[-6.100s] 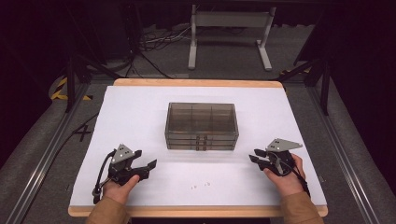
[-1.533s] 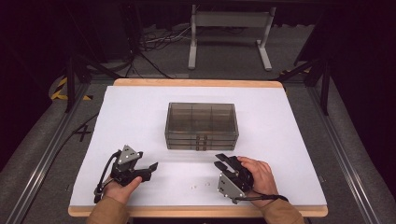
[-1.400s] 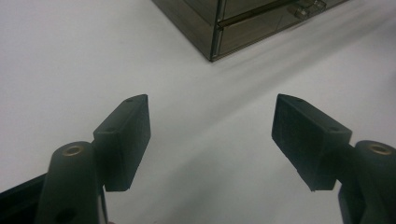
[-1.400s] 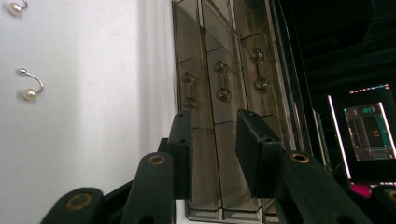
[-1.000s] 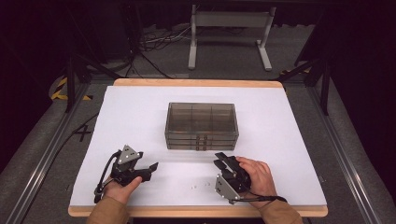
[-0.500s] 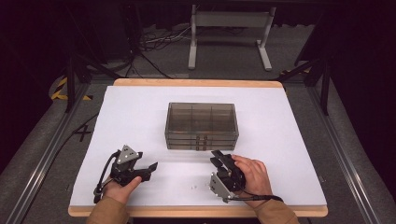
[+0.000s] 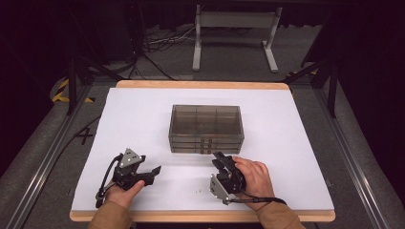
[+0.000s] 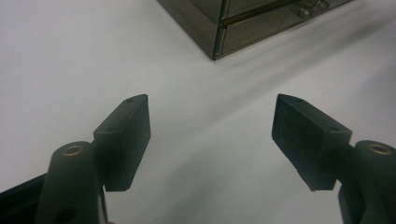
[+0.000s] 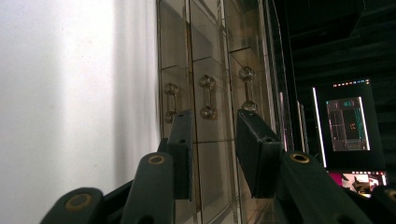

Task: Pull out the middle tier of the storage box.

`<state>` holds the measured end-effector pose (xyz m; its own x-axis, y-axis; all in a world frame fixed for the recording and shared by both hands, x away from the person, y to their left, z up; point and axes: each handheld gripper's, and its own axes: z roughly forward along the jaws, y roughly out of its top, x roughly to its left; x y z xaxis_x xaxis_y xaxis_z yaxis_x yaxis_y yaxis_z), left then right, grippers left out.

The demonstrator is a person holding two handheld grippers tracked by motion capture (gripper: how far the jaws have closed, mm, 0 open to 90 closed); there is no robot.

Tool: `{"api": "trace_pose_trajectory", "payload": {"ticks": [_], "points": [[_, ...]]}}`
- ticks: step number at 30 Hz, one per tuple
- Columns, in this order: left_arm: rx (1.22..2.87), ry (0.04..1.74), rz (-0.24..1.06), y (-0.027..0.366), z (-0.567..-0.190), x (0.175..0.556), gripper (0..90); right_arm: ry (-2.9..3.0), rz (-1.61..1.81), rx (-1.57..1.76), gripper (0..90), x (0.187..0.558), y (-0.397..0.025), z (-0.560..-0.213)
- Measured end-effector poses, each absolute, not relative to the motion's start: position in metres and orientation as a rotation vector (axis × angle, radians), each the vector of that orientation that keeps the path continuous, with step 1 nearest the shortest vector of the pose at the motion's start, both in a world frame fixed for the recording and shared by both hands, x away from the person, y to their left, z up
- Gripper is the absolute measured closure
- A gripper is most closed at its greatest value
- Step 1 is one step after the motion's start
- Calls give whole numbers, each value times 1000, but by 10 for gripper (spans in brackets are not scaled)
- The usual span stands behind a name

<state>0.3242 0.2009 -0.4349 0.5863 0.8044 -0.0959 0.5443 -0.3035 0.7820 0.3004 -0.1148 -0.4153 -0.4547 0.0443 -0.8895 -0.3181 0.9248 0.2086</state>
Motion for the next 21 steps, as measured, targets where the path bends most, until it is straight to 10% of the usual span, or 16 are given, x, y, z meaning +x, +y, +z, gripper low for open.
{"api": "trace_pose_trajectory", "payload": {"ticks": [21], "points": [[2003,1075,402,200,-436,324,288,1989,387,-205,679,319,-97,-426]]}}
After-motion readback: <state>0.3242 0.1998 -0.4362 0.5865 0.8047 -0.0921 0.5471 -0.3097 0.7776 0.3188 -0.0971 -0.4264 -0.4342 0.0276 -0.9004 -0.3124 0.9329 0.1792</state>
